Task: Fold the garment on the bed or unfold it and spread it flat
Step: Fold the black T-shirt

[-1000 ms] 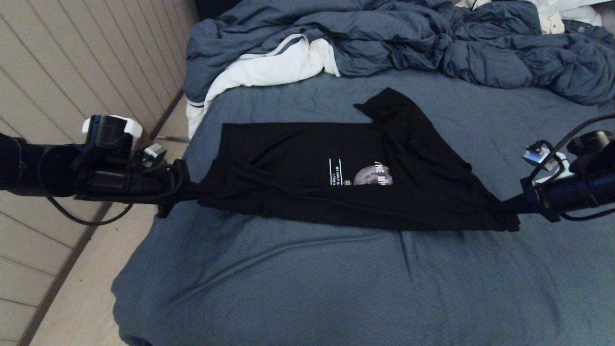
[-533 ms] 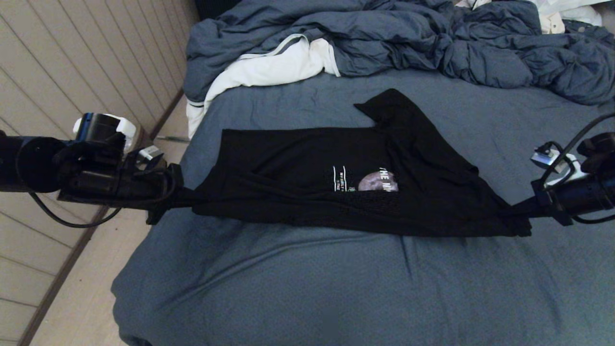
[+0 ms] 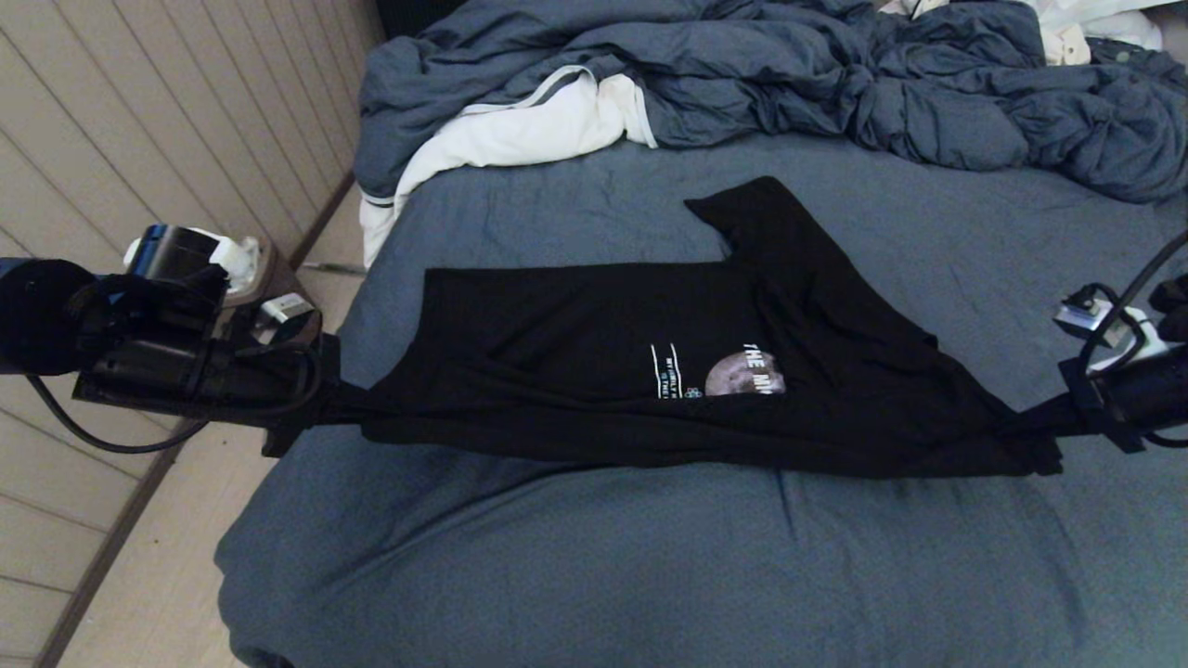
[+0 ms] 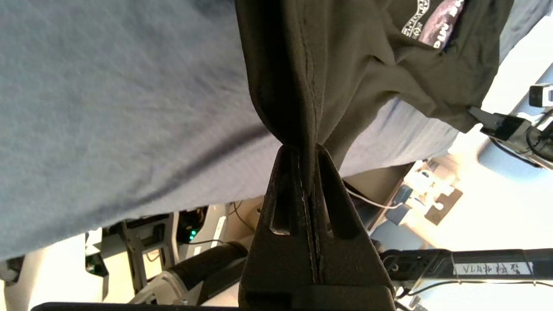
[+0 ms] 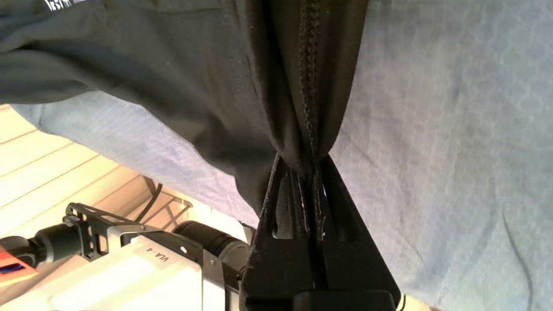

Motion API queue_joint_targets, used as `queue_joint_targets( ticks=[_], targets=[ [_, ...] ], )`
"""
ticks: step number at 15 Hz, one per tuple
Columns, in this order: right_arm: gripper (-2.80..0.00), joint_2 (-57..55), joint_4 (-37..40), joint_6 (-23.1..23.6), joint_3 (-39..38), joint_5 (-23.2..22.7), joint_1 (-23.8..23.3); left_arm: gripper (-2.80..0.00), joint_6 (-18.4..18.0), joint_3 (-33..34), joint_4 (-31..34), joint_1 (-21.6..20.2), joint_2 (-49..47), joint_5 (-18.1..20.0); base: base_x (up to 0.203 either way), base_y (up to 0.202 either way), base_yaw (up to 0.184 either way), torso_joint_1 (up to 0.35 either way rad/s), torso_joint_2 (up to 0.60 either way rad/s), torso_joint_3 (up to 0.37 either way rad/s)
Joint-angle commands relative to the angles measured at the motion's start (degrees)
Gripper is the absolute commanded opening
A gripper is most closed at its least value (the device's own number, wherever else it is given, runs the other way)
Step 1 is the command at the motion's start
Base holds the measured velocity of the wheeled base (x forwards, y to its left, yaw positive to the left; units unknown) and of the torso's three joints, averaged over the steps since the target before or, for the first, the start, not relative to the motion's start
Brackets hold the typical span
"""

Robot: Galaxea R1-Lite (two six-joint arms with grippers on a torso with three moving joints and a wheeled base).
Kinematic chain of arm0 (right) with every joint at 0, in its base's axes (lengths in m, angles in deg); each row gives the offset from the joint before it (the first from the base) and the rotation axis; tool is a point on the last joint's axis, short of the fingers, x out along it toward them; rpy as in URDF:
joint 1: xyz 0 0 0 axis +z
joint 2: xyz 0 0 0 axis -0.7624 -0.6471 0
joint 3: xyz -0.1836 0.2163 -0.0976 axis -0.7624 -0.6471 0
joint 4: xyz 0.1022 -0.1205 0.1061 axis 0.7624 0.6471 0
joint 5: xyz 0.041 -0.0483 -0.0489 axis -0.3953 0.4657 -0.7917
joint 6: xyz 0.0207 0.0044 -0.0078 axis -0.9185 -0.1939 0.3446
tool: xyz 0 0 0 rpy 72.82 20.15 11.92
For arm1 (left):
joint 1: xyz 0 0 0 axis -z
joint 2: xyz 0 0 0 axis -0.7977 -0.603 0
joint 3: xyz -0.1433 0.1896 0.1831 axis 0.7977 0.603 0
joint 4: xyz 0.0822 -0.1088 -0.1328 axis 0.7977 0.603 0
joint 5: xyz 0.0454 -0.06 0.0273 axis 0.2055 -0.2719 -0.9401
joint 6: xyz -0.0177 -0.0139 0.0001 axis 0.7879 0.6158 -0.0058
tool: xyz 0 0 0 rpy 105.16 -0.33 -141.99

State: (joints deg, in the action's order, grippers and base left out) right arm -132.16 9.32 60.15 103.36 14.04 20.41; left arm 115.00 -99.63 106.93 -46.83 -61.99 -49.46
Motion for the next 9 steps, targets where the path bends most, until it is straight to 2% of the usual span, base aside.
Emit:
queue_joint_targets(
  ticks=[1, 4, 9],
  targets=[
    [-2.80, 0.86, 0.98, 0.12, -0.15, -0.20, -0.72, -2.80, 0.14, 0.56, 0.46, -0.02, 1.44, 0.26, 0.000, 0.000, 0.000, 0.000, 0.00, 0.000],
    [-2.80, 1.47, 3.23, 0.72, -0.29, 2.37, -1.29, -2.80, -0.81, 2.87, 0.72, -0.02, 3.16, 0.35, 0.000, 0.000, 0.000, 0.000, 0.00, 0.000],
    [-2.80, 1.91, 3.25, 0.91, -2.61, 4.09, -2.29, -2.80, -1.02, 5.57, 1.51, 0.87, 4.51, 0.43, 0.000, 0.000, 0.000, 0.000, 0.00, 0.000]
  ],
)
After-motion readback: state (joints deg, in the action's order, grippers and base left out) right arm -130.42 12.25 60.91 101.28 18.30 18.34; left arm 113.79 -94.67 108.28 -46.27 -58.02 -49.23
